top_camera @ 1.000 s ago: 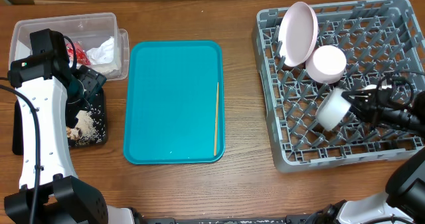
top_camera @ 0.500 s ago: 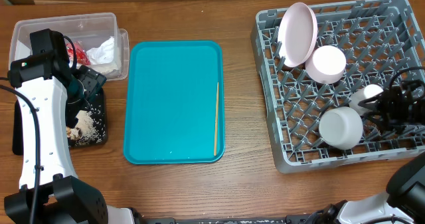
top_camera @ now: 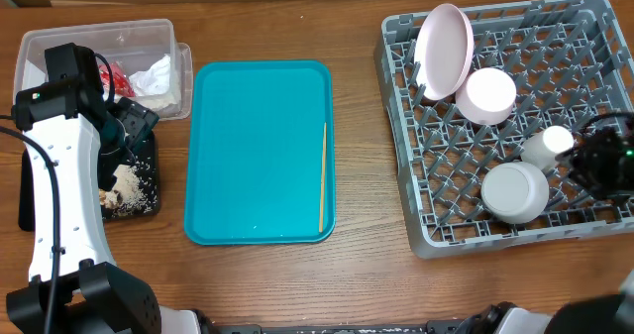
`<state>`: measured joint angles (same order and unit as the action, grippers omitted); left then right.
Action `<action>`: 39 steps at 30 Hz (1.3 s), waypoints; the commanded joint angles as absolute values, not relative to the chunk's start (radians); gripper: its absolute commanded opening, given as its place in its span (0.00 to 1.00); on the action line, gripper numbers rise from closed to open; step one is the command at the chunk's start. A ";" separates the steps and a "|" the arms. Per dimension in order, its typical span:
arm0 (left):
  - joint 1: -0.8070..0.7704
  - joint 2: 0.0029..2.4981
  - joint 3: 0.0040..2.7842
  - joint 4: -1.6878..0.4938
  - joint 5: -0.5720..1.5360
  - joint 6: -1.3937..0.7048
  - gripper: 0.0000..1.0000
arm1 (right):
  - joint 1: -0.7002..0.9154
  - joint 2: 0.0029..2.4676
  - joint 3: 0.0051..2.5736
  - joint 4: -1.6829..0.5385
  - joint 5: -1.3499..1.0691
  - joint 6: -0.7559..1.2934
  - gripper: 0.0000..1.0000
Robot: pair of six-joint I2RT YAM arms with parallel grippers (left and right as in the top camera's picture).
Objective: Sort waste into correct bins and load items into the dishwasher
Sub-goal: 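Release the saucer in the rack's lower right area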
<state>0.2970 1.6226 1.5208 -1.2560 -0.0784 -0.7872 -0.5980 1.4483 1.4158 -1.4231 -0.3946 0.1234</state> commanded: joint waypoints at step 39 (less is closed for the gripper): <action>0.301 1.610 1.515 -1.255 -0.078 -0.809 1.00 | -0.315 1.457 1.166 -1.287 0.180 0.663 0.04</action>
